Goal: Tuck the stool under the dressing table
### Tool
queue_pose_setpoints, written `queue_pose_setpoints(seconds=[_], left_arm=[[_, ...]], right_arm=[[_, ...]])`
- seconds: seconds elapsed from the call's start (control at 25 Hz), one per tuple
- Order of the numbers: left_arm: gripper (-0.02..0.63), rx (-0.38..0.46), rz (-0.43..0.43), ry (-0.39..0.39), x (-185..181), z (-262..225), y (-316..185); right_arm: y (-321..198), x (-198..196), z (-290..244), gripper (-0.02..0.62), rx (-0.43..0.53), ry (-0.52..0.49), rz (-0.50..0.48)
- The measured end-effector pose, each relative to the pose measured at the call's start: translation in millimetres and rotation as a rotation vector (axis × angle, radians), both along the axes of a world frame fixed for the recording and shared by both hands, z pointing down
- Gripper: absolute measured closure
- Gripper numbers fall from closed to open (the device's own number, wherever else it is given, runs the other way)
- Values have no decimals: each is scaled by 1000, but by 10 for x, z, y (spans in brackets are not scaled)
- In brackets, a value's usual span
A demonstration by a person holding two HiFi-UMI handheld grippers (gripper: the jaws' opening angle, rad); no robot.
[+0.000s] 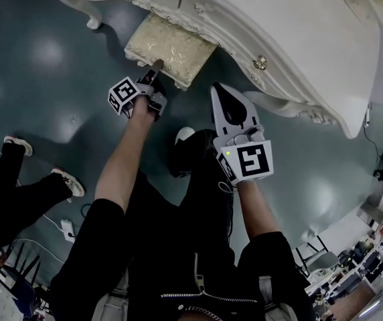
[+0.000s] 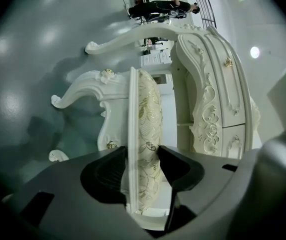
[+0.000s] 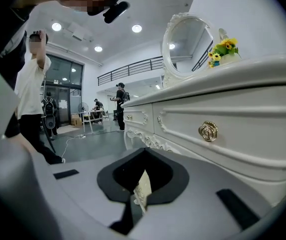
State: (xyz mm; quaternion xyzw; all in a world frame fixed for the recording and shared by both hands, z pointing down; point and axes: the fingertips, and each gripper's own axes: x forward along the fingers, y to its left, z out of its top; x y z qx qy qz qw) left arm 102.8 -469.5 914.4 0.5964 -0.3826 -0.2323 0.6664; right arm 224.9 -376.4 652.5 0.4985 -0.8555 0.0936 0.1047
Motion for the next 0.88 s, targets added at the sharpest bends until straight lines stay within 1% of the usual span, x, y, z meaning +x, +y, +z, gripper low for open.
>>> queue_pose_setpoints(seconds=[0.12, 0.24, 0.4, 0.52, 0.76, 0.88], left_arm=[[390, 18, -8, 11, 108, -12, -195], [396, 33, -20, 22, 194, -15, -371], [400, 57, -29, 31, 332, -25, -606], [400, 71, -39, 42, 432, -31, -773], [402, 93, -66, 58, 505, -10, -1055], [403, 104, -64, 61, 643, 22, -1195]], right_arm=[[-53, 48, -8, 591, 18, -23, 9], [-79, 54, 5, 591, 49, 3, -1], [-41, 98, -14, 591, 75, -6, -7], [10, 177, -10, 591, 92, 12, -7], [92, 298, 66, 591, 104, 24, -4], [114, 387, 143, 591, 99, 22, 12]])
